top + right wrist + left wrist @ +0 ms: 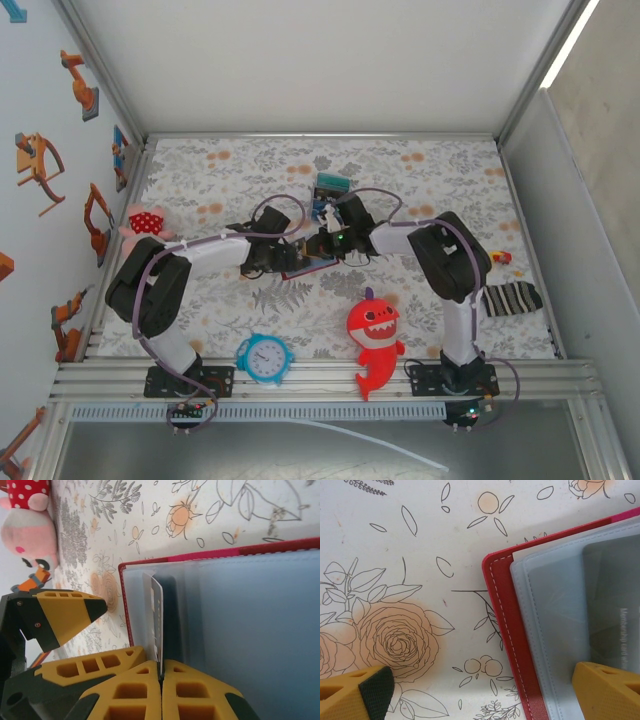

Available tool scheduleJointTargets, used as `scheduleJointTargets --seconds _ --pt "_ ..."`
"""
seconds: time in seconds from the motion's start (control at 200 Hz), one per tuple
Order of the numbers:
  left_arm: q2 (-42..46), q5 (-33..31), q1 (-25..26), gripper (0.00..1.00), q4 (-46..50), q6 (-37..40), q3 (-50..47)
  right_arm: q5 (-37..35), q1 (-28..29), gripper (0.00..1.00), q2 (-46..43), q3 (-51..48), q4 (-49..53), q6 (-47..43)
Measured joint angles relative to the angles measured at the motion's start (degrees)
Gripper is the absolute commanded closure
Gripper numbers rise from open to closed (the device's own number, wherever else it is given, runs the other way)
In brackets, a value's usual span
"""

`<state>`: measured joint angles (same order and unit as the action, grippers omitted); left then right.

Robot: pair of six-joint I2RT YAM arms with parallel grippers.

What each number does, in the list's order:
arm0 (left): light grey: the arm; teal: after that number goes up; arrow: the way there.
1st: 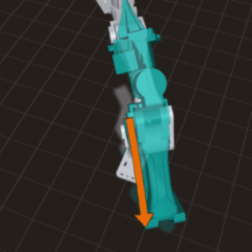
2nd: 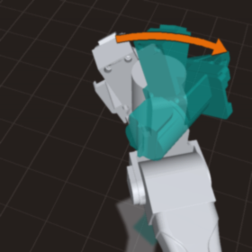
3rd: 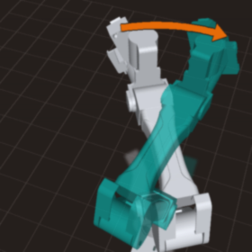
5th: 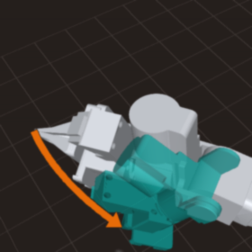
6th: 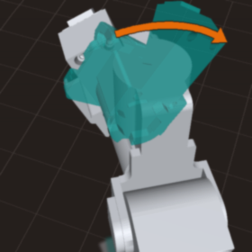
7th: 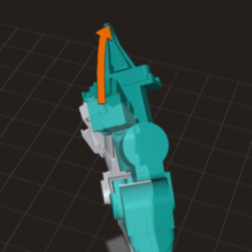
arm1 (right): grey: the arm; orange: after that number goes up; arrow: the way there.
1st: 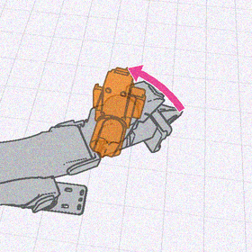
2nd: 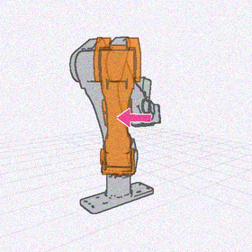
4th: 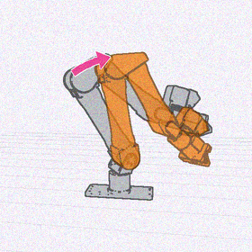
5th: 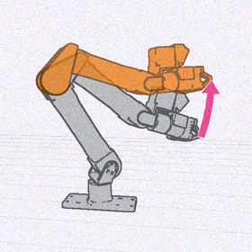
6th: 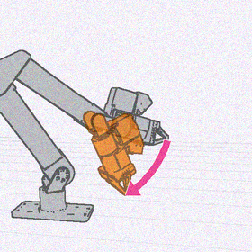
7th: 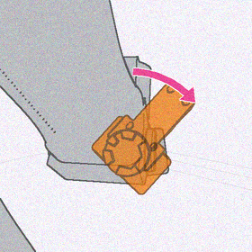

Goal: Take the credit cards out of the card holder

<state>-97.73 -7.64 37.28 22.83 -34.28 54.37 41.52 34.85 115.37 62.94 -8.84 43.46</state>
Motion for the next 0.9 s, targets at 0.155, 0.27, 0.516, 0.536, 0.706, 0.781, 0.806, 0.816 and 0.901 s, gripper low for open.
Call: scheduleJointTargets --seconds 0.155,0.27,0.516,0.536,0.706,0.781,0.806,0.816,0.901 --pt "0.1 0.2 -1.0 0.07 -0.7 1.2 -0.1 -3.0 -0.2 0.99 -2.1 1.7 6.2 -3.6" --pt "0.1 0.0 -2.1 0.07 -1.2 2.8 -0.1 -4.7 -0.3 1.0 -2.8 3.6 10.9 -6.3" --pt "0.0 0.0 -2.4 0.06 -0.7 5.1 0.5 -8.5 -0.3 1.0 -4.2 11.4 25.0 -14.2" --pt "0.0 0.0 -2.4 0.06 -0.6 5.2 0.6 -8.9 -0.3 1.0 -4.3 12.3 26.3 -15.1" --pt "1.1 0.9 -1.9 0.04 0.5 5.2 0.7 -15.1 -0.3 1.0 -5.4 23.2 39.0 -24.0" --pt "2.8 1.1 -1.6 0.02 0.7 5.1 0.7 -18.5 -0.3 1.0 -5.4 28.6 44.4 -28.6" --pt "3.4 1.2 -1.5 0.01 0.8 5.0 0.7 -19.5 -0.3 1.0 -5.4 30.2 46.0 -29.9" --pt "3.7 1.2 -1.4 0.01 0.8 5.0 0.7 -19.9 -0.4 1.0 -5.3 30.9 46.7 -30.5" --pt "6.5 0.9 -1.3 0.03 0.8 4.6 0.5 -23.3 -0.7 1.0 -4.9 36.5 51.5 -35.7"
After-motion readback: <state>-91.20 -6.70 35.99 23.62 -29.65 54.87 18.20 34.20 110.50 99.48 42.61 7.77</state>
